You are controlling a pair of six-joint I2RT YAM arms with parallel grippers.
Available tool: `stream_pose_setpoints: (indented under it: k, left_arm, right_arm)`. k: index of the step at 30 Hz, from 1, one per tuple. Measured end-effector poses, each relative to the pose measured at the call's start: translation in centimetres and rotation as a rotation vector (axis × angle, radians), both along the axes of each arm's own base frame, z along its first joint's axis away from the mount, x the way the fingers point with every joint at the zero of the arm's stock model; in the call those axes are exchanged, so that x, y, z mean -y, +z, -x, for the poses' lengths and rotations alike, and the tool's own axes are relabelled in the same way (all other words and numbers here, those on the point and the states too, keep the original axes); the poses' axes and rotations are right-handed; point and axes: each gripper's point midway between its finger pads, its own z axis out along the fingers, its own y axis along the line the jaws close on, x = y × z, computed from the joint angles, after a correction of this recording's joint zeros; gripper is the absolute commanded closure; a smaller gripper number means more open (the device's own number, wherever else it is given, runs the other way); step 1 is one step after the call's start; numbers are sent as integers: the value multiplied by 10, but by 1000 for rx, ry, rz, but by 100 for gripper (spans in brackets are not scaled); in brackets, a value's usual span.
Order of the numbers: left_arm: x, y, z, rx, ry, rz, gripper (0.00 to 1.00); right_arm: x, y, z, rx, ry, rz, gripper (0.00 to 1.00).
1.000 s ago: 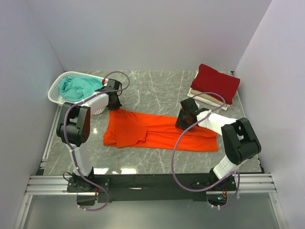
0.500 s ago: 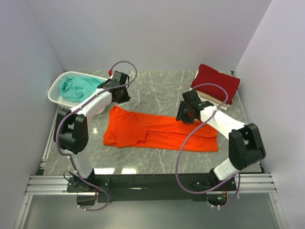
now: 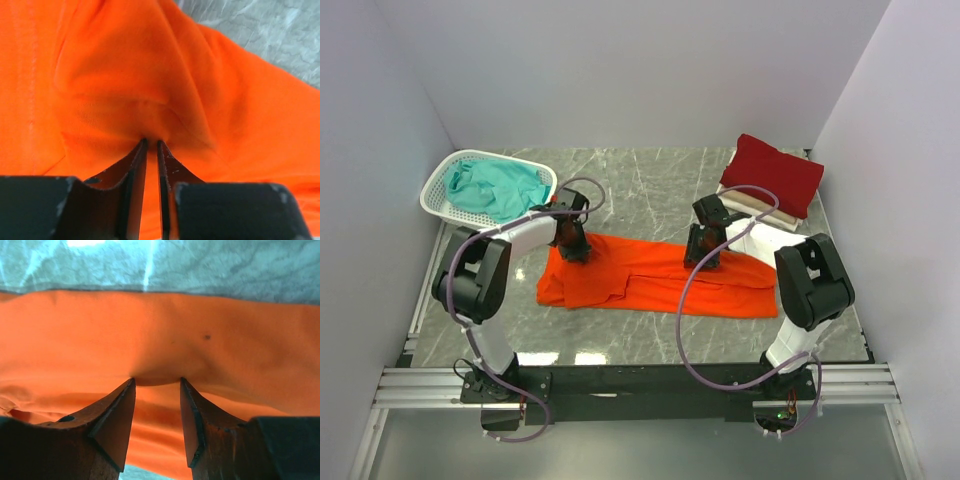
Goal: Fold and stack the t-shirts
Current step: Fold the tshirt
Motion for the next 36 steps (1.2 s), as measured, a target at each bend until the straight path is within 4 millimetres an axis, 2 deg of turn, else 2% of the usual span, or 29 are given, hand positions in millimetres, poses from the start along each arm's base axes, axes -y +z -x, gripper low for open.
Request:
stream_pose_setpoints:
  k: [3,5,7,17,21,31,36]
  left_arm:
    - [5,-3,-7,-2,-6,10,80]
    - [10,-4,-20,0,-12,10,82]
    - [17,-3,-39,16,-19,12,82]
    - [62,2,-159,146,-66,25,82]
    - [75,4,-188,179,-93,25,81]
    - [76,6,-213,215,-136,41,75]
    - [75,9,-218,228,-154,49,73]
  right_arm:
    - [2,-1,4,-15,-2,9,52]
    - [4,-2,6,-23,-7,19,52]
    - [6,-2,7,-29,-11,25,52]
    - [13,-3,24,-62,-41,36,52]
    - [6,-3,29,-70,-38,23,52]
    - [-44,-2,60,-88,72,0,52]
    - [-55,1,74,-109,103,11,52]
